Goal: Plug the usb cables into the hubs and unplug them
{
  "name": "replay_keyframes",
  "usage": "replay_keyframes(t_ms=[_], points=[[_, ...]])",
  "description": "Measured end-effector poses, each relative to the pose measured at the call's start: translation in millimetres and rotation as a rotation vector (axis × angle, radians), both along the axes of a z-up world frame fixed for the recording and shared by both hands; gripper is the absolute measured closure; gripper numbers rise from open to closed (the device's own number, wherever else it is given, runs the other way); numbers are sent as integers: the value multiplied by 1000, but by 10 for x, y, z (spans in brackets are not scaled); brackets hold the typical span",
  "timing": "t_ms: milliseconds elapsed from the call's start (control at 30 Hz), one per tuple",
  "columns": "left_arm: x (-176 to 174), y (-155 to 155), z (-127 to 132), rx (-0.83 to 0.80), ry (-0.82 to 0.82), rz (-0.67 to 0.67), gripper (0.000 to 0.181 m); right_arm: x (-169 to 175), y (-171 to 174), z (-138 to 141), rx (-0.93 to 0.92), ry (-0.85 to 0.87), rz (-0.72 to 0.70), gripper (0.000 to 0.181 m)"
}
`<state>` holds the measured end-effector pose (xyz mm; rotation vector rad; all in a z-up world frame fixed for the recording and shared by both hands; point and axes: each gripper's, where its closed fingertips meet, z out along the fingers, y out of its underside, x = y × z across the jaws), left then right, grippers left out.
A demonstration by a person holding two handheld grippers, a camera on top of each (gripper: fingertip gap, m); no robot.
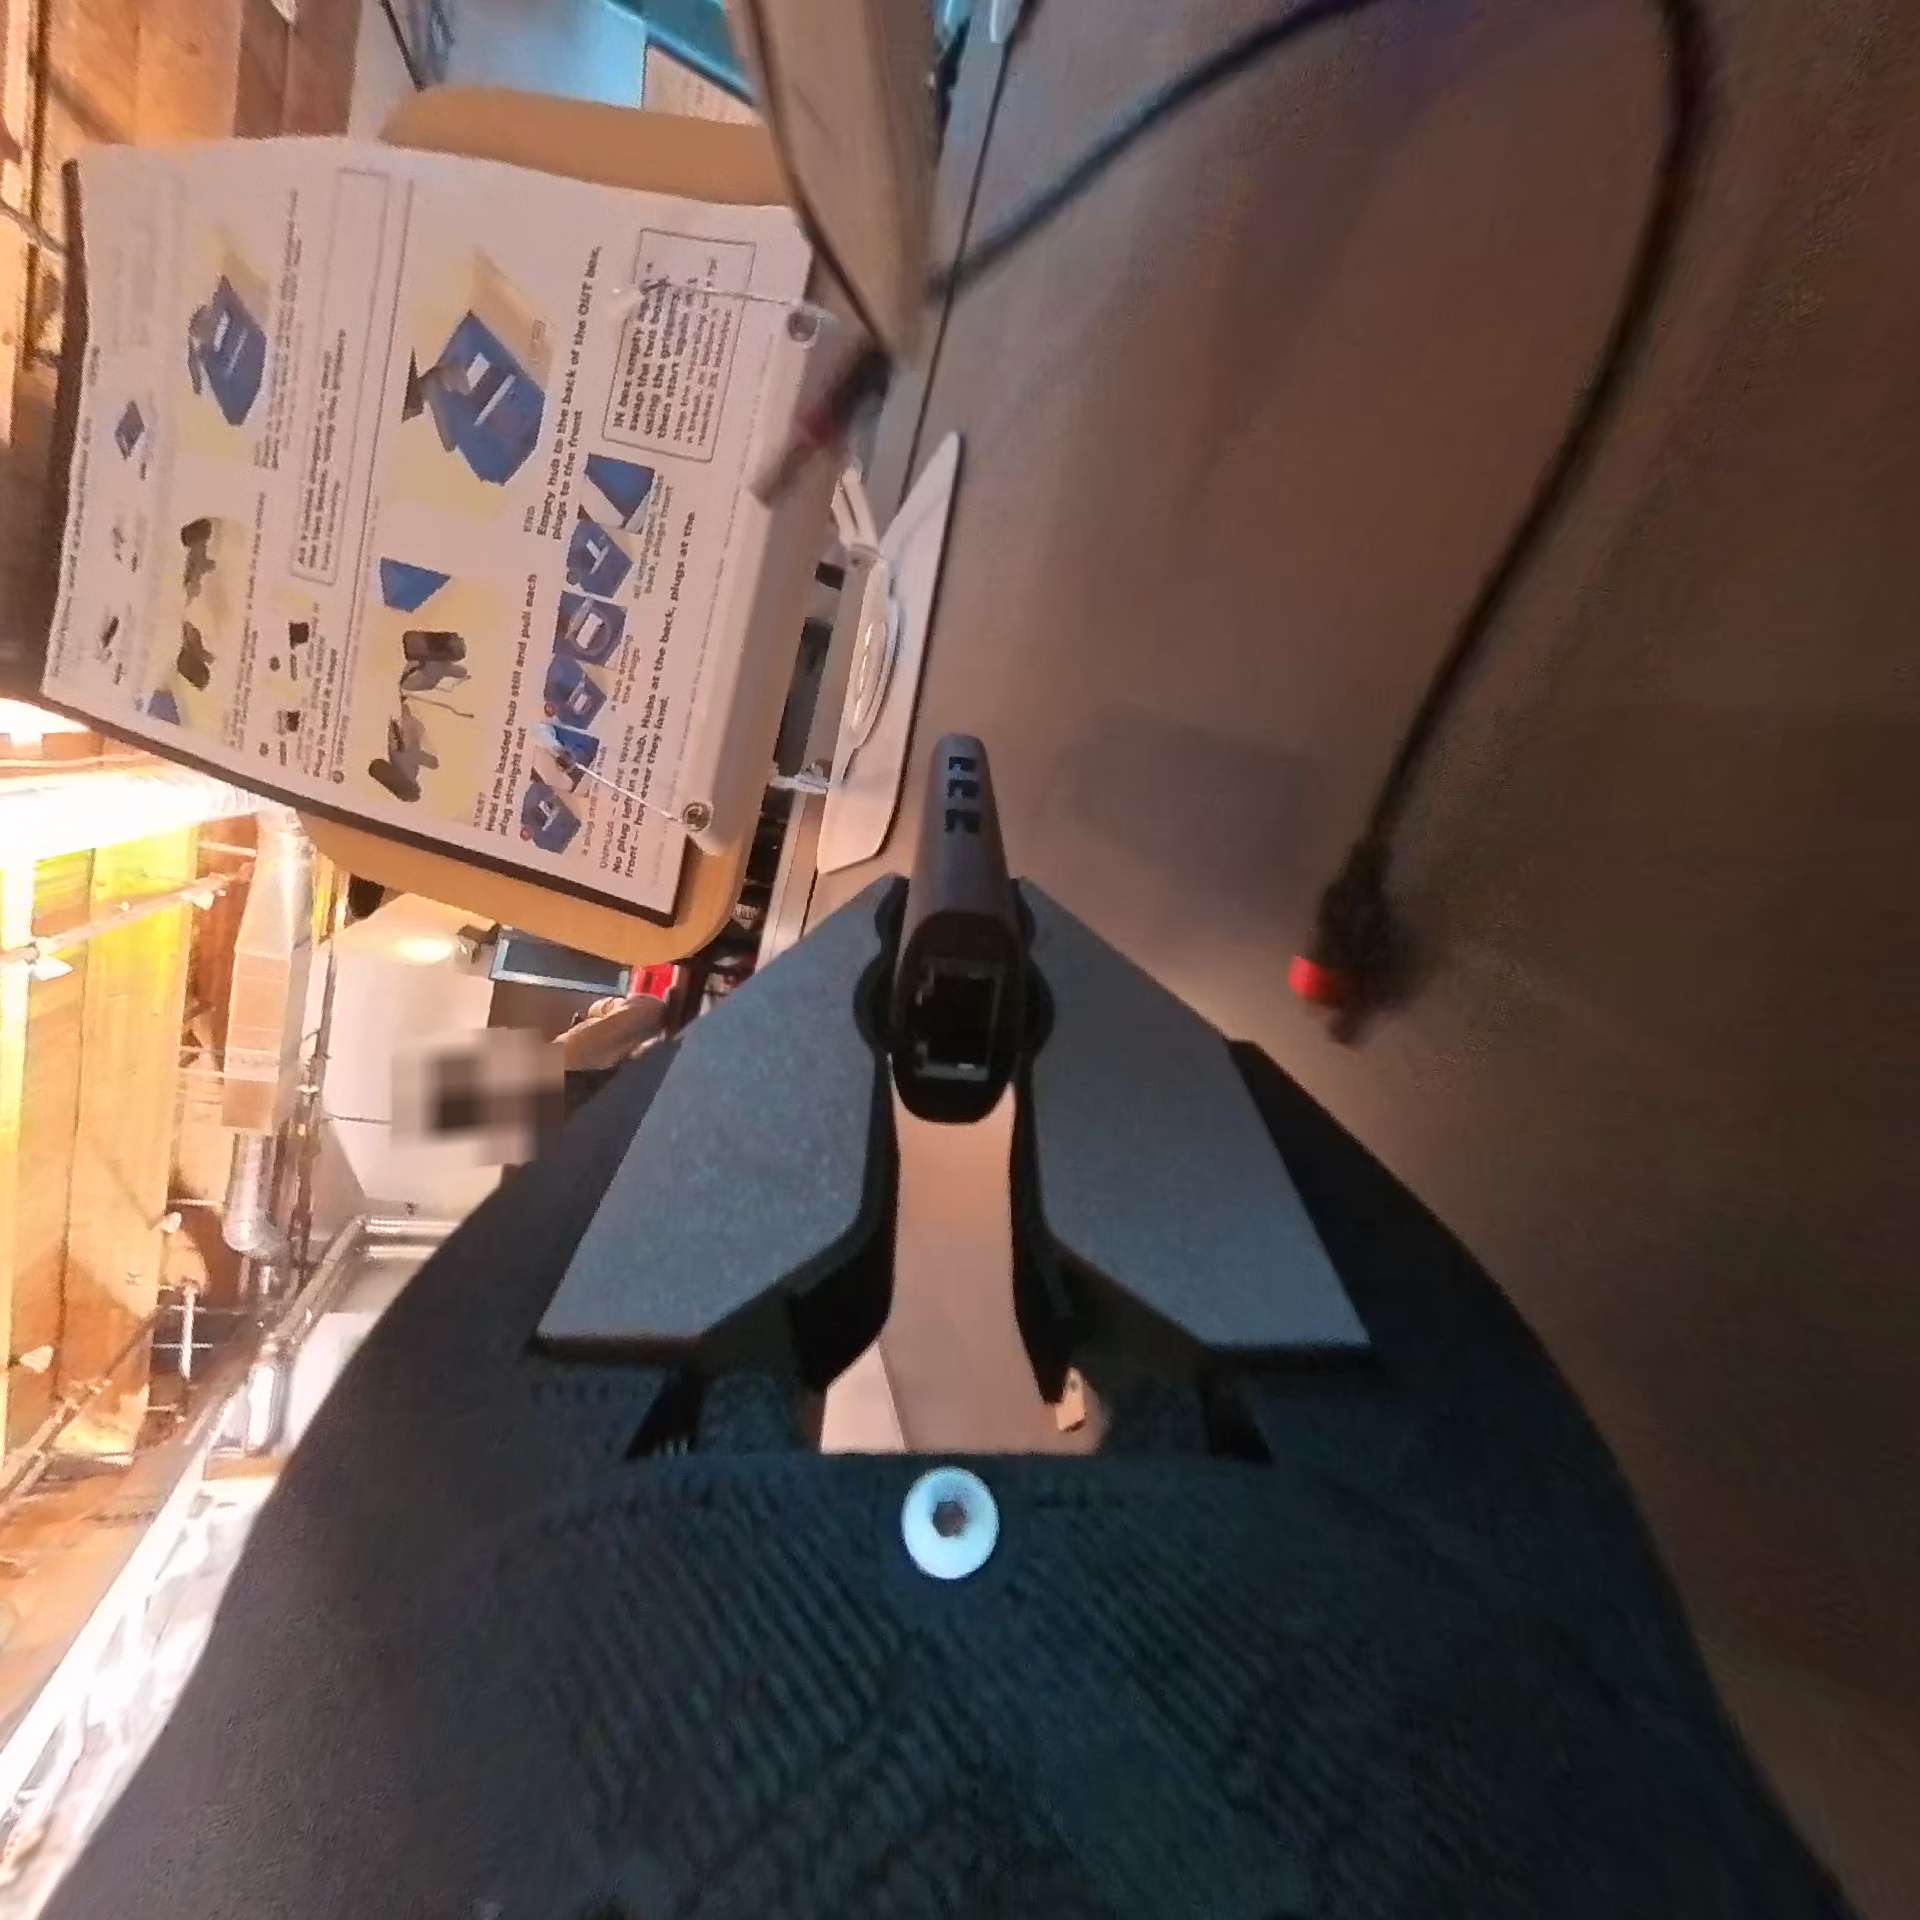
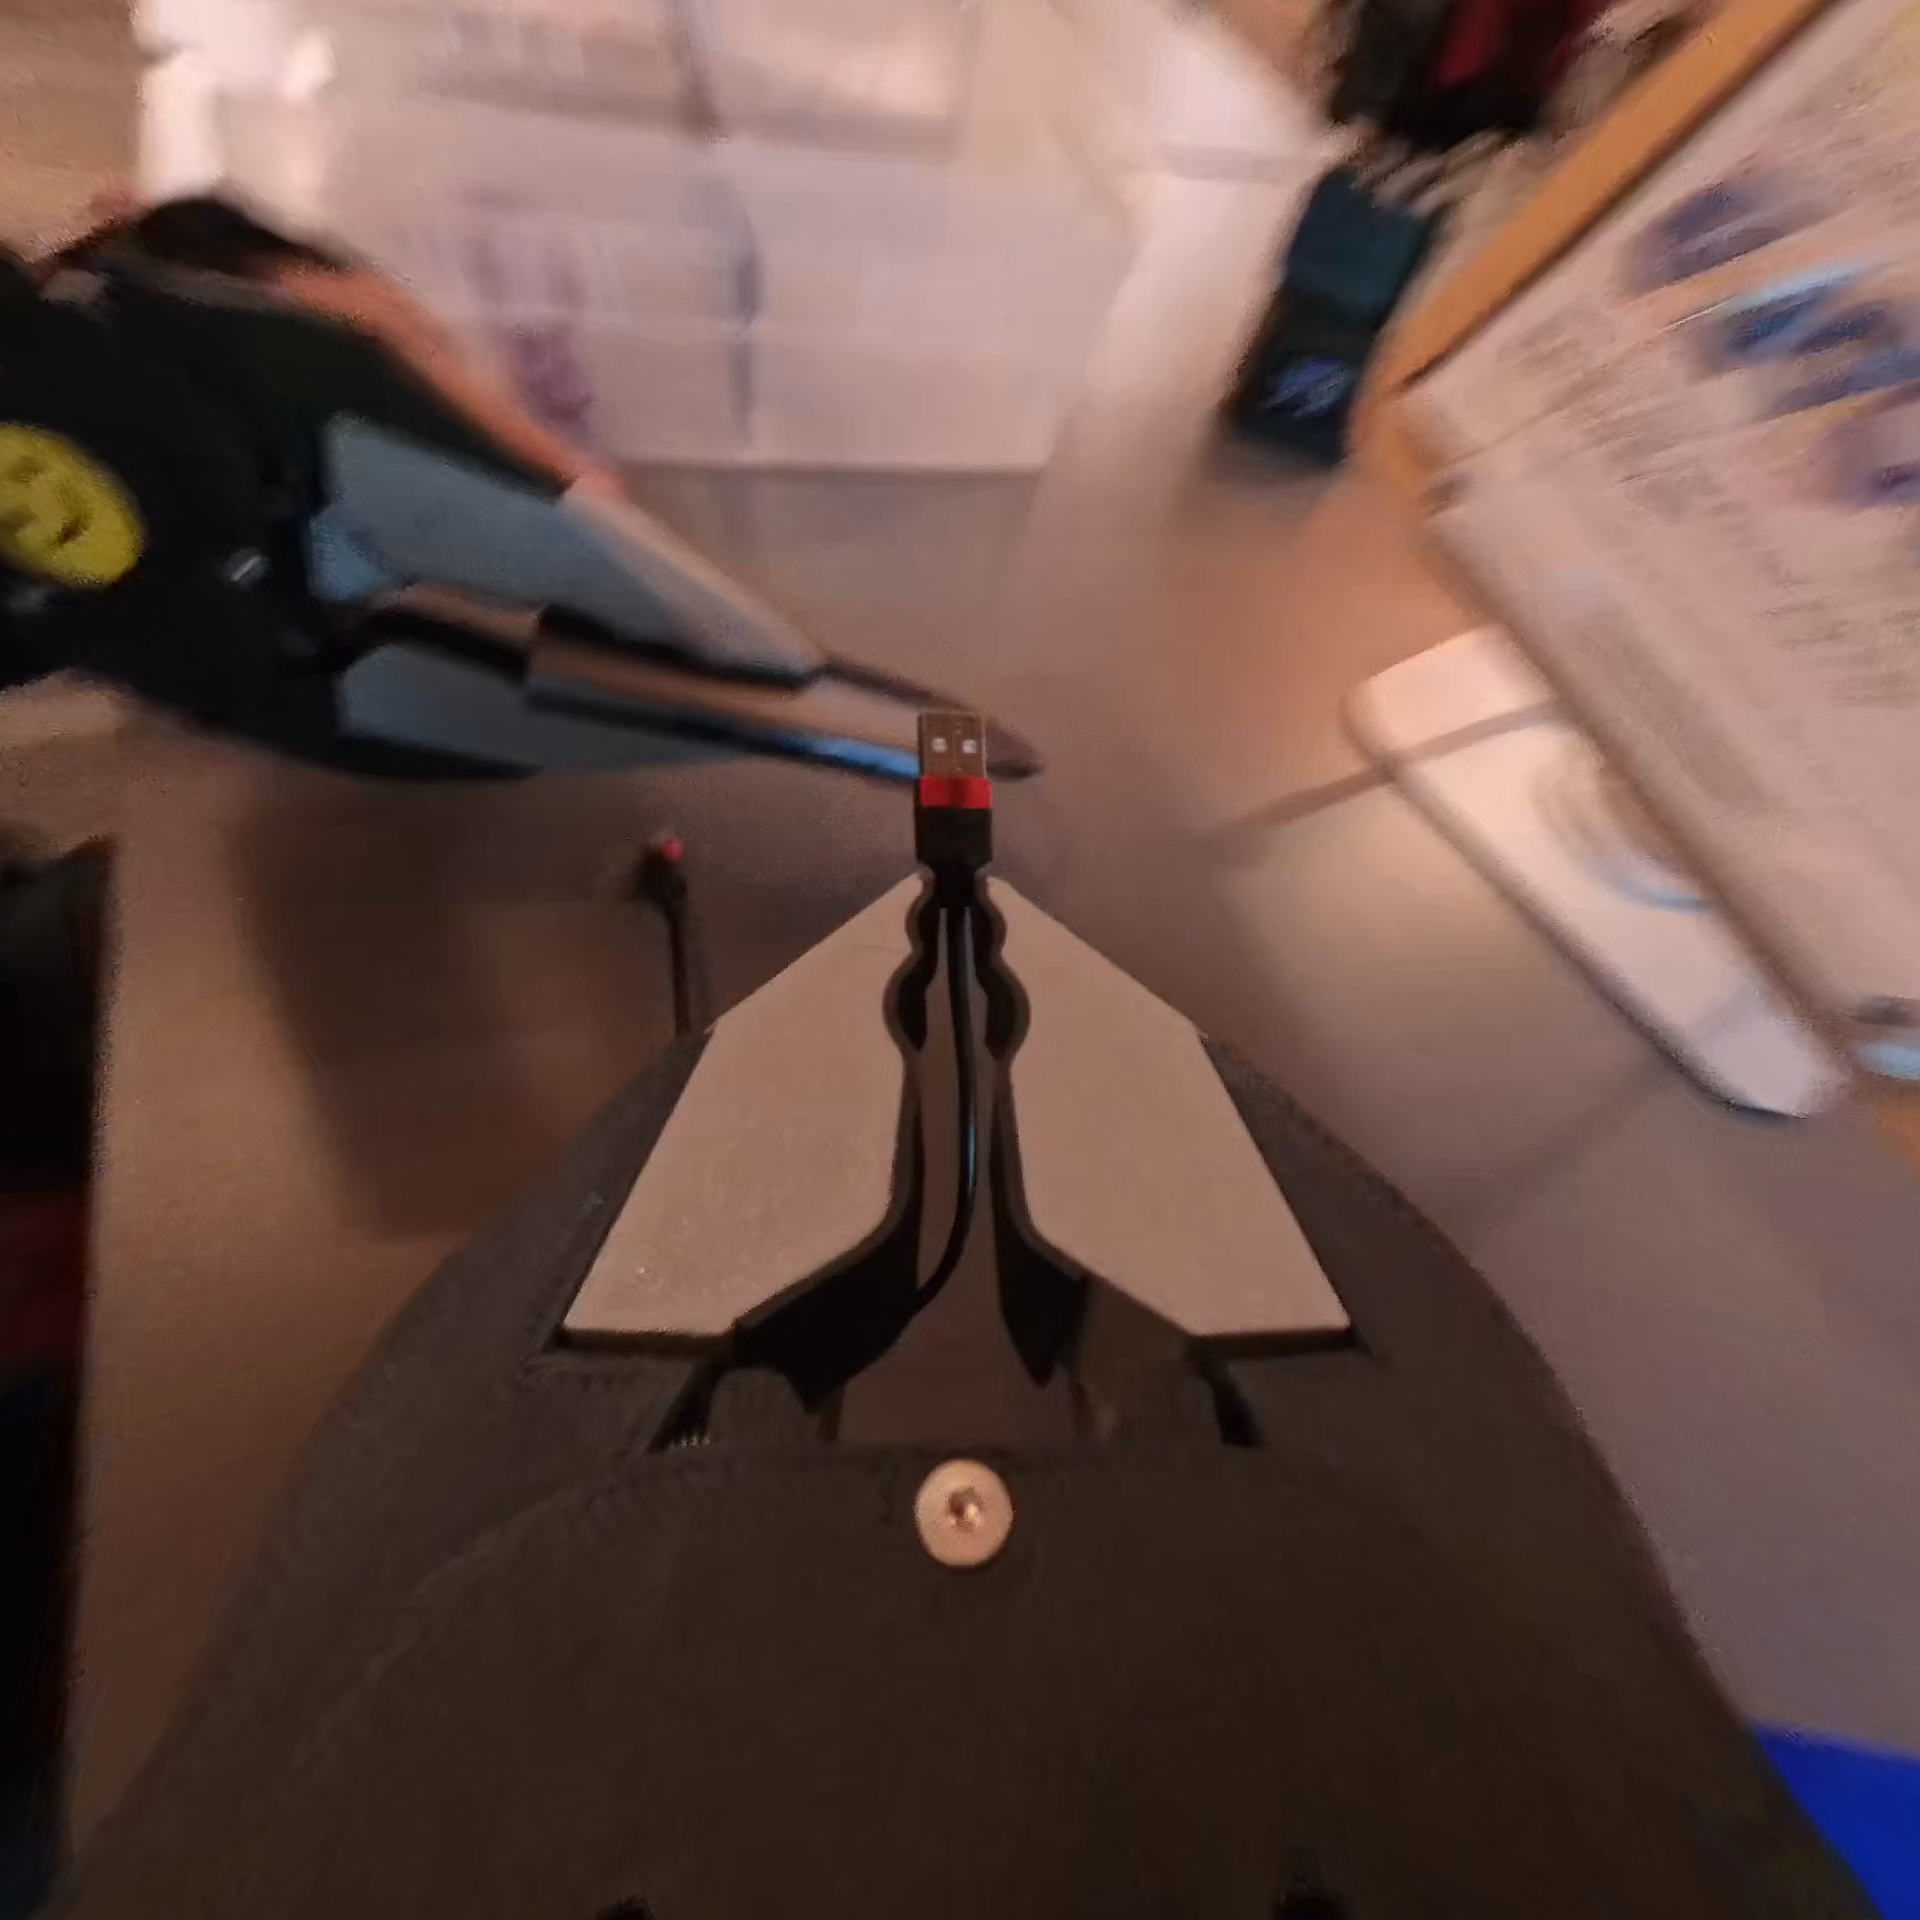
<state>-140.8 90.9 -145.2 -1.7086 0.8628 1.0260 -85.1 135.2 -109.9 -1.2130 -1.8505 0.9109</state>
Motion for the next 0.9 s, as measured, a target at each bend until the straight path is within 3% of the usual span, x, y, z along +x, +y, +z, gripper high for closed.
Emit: replay_keyframes(t_ms=[100, 167, 267, 333, 467, 667, 767, 900], points=[[-70, -5, 24, 11, 0, 34, 166, 98, 168, 717, 126, 338, -144, 180], [-106, -4, 44, 21, -7, 54, 166, 216, 133, 973, 269, 455, -164, 180], [-190, -8, 71, 33, -43, 91, 167, 241, -78, 587, 529, 258, -26, 176], [-253, -18, 80, 37, -79, 114, 167, 305, -242, 181, 603, 75, 109, 157], [-297, -30, 82, 39, -134, 119, 166, 509, -541, -143, 513, -81, 310, 148], [-283, -26, 54, 27, -121, 118, 166, 569, -538, -163, 282, -136, 309, 150], [-286, -21, 56, 27, -124, 117, 166, 403, -499, -392, 148, -271, 230, 147], [-270, -35, 81, 37, -81, 102, 166, 311, -539, -768, 72, -410, 246, 148]])
